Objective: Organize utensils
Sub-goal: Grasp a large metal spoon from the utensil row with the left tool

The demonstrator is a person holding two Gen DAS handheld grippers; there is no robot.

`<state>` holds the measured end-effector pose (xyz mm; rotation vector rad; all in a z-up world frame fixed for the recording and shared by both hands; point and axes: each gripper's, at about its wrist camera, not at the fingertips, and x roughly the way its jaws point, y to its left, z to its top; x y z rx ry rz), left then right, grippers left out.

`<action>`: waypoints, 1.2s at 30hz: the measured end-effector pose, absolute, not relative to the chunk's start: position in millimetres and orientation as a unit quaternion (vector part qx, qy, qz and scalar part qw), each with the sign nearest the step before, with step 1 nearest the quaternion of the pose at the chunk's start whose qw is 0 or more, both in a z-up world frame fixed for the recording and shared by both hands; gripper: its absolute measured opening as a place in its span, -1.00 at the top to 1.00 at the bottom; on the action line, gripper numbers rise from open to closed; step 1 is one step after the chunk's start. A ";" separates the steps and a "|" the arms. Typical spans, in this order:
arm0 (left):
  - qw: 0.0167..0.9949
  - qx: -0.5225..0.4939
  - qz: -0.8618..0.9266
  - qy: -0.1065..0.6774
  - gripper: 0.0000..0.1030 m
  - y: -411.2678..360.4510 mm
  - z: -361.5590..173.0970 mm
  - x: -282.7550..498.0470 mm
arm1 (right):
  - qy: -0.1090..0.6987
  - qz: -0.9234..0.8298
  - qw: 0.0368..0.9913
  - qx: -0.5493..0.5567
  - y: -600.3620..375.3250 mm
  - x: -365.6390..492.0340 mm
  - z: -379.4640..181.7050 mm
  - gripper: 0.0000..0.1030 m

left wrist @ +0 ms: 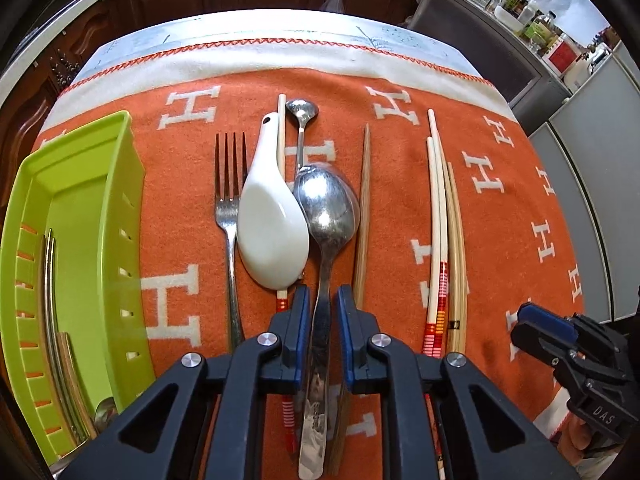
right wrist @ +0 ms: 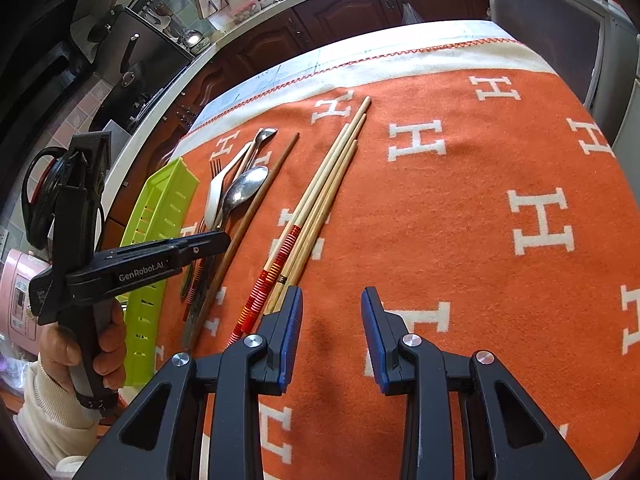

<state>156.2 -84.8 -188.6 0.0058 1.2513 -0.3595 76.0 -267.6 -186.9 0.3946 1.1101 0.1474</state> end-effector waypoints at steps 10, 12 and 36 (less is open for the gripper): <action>0.803 -0.026 -0.179 0.568 0.77 -89.8 -190.1 167.0 | 0.527 0.071 0.825 0.191 -262.7 80.0 -195.5 0.40; 0.803 -0.040 -0.182 0.566 0.77 -88.4 -191.0 170.2 | 0.528 0.070 0.824 0.192 -262.5 79.0 -196.9 0.40; 0.836 -0.006 -0.139 0.531 0.91 -100.5 -173.4 148.8 | 0.528 0.066 0.827 0.182 -259.2 81.6 -195.3 0.41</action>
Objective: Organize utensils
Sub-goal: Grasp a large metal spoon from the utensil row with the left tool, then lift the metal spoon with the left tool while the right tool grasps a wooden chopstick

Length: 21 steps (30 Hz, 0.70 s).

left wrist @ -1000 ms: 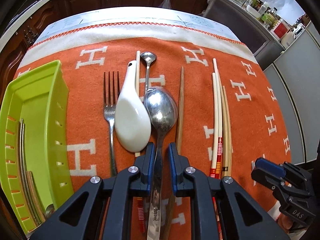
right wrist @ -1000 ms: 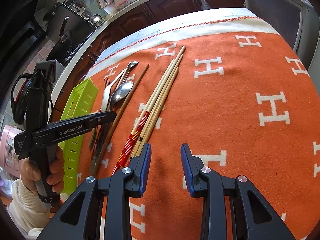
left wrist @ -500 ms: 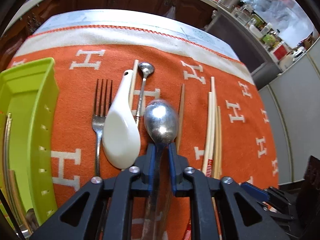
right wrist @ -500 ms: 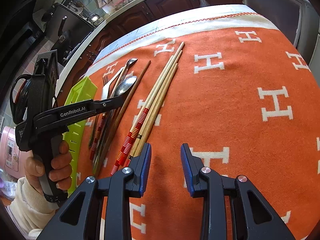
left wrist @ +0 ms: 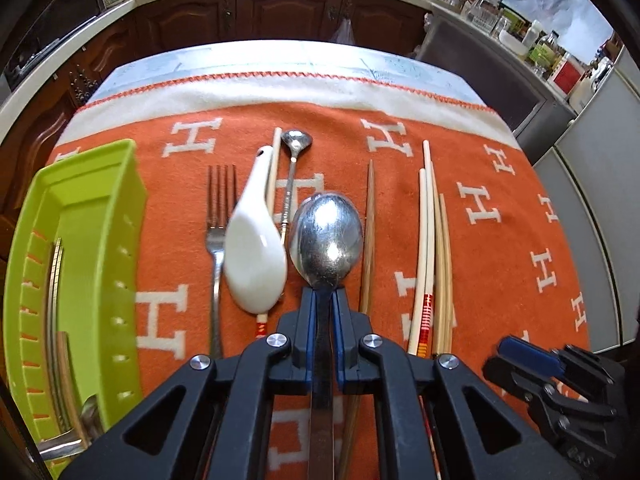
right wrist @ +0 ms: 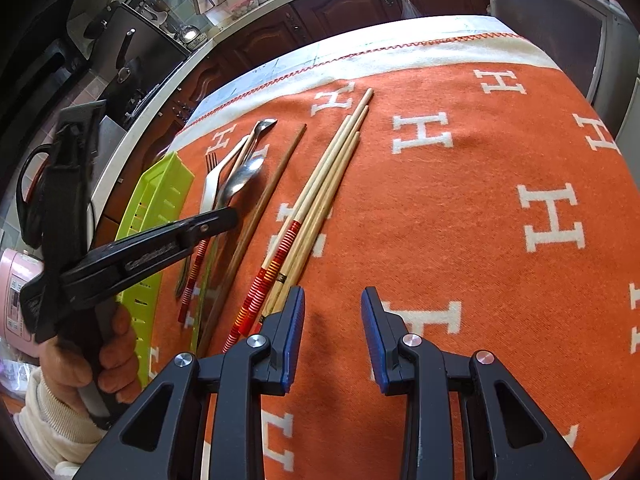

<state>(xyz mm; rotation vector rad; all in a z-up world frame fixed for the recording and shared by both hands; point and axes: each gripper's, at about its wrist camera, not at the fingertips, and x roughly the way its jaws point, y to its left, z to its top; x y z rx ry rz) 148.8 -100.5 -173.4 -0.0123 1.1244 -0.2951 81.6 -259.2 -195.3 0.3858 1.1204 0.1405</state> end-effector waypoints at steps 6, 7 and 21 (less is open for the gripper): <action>0.844 -0.029 -0.140 0.517 0.91 -79.2 -155.4 134.7 | 0.529 0.066 0.827 0.181 -249.8 102.0 -197.0 0.43; 0.846 -0.034 -0.140 0.514 0.91 -74.9 -151.8 131.9 | 0.529 0.066 0.828 0.176 -246.0 106.0 -197.3 0.43; 0.869 -0.068 -0.157 0.464 0.91 -31.4 -103.2 89.4 | 0.540 0.009 0.836 0.096 -225.9 118.8 -205.8 0.98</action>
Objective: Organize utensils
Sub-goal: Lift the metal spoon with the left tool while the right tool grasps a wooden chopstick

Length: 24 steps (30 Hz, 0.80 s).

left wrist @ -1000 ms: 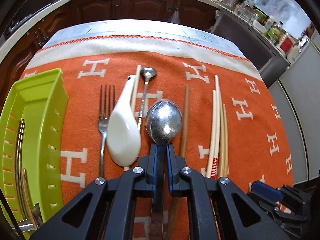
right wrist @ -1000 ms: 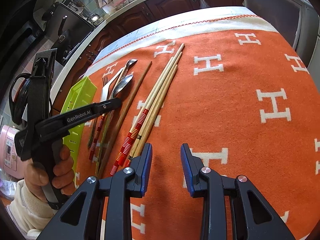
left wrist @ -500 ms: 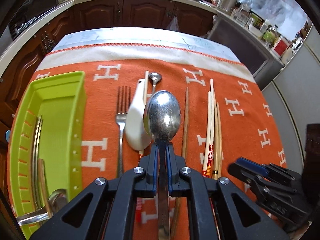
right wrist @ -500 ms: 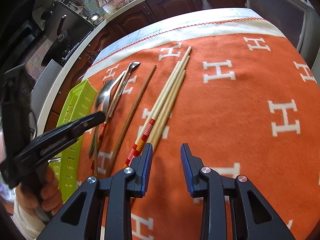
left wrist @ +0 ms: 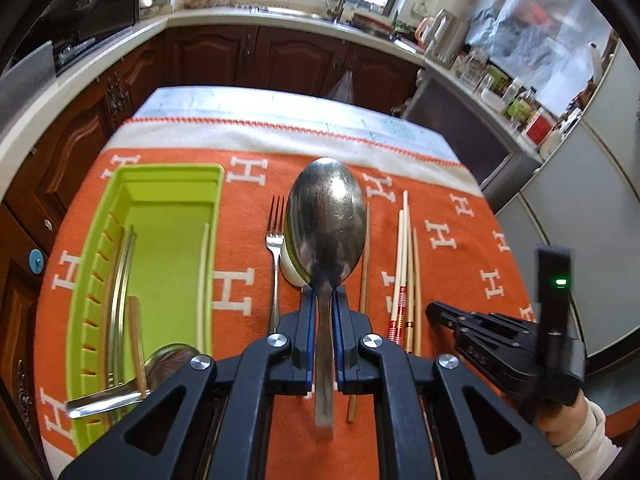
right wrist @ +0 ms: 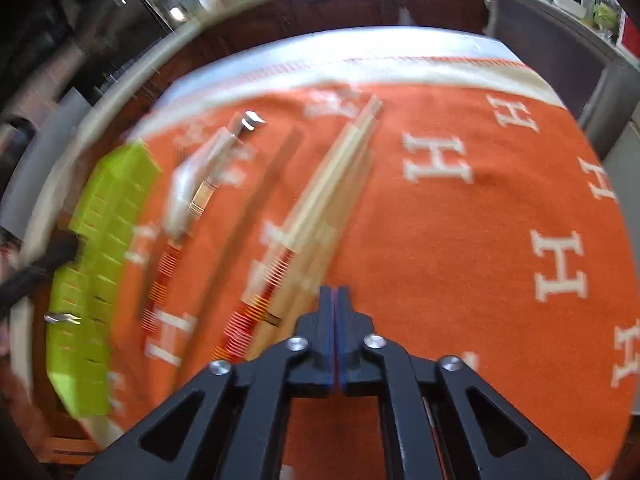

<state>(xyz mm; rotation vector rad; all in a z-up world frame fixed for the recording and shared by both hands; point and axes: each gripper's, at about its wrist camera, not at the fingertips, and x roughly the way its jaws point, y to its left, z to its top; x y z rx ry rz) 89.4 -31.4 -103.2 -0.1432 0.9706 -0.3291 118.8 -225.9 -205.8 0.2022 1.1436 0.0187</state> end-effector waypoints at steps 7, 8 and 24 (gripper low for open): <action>0.885 -0.087 -0.158 0.428 0.91 -3.5 -72.4 66.8 | 0.546 0.004 0.824 0.152 -235.0 121.0 -202.3 0.99; 0.887 -0.088 -0.158 0.425 0.91 -0.3 -68.9 64.2 | 0.542 0.009 0.821 0.177 -238.8 121.2 -200.7 0.99; 0.916 -0.090 -0.122 0.370 0.91 57.3 -3.7 18.0 | 0.567 -0.018 0.817 0.100 -197.5 140.7 -205.7 0.84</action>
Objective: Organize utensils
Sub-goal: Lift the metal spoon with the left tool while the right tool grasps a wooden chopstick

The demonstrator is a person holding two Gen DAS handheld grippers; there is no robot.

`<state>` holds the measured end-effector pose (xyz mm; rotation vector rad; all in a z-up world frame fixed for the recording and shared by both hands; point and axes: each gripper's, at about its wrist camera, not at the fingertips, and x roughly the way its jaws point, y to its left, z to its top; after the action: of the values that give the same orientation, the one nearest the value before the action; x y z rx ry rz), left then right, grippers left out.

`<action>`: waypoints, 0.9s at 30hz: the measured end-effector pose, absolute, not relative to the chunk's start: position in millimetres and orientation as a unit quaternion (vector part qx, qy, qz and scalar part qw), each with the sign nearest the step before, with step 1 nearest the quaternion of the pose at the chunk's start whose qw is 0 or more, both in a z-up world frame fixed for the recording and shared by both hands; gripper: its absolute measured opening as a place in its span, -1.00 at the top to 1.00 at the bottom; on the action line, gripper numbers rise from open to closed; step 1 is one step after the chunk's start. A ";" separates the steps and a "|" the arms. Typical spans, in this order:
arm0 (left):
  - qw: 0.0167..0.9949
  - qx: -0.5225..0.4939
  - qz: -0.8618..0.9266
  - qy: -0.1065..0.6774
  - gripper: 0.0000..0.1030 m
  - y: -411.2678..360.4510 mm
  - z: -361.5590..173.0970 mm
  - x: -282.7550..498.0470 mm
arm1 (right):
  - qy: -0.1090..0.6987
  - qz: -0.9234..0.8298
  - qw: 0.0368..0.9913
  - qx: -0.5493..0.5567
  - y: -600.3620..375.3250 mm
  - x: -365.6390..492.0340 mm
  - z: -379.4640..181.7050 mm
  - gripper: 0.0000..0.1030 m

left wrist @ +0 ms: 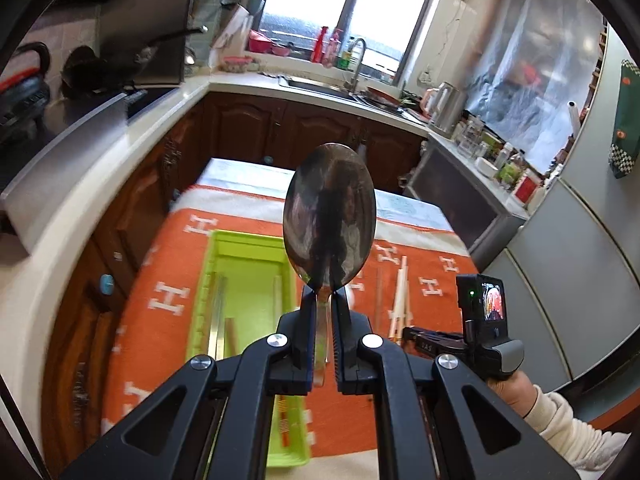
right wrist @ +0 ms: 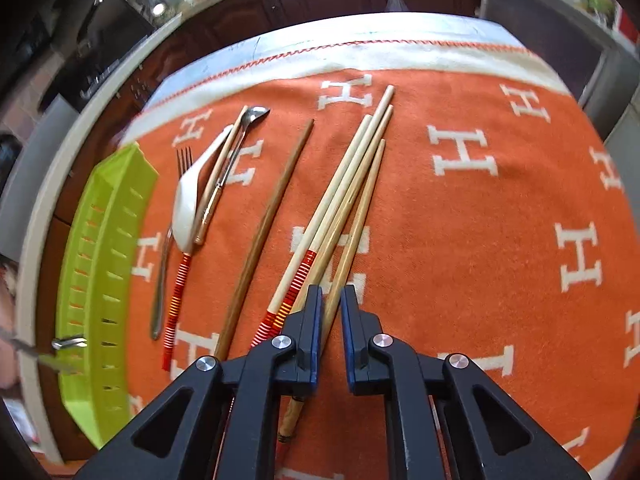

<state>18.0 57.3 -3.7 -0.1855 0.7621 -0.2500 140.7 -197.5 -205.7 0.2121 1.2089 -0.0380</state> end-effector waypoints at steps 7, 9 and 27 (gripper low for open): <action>0.910 -0.049 -0.060 0.408 0.91 82.1 -11.3 12.1 | 0.559 -0.039 0.825 0.072 -184.4 140.7 -204.2 0.83; 0.901 -0.039 -0.055 0.429 0.91 83.8 -24.5 16.2 | 0.555 -0.039 0.826 0.085 -187.4 138.9 -204.3 0.84; 0.867 -0.068 -0.055 0.491 0.88 86.1 -102.4 60.8 | 0.511 0.007 0.841 0.179 -201.8 104.8 -149.7 0.89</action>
<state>60.8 86.1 -102.4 -0.1427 1.0272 -0.1149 104.8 -201.8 -149.7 0.3784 1.0801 0.0144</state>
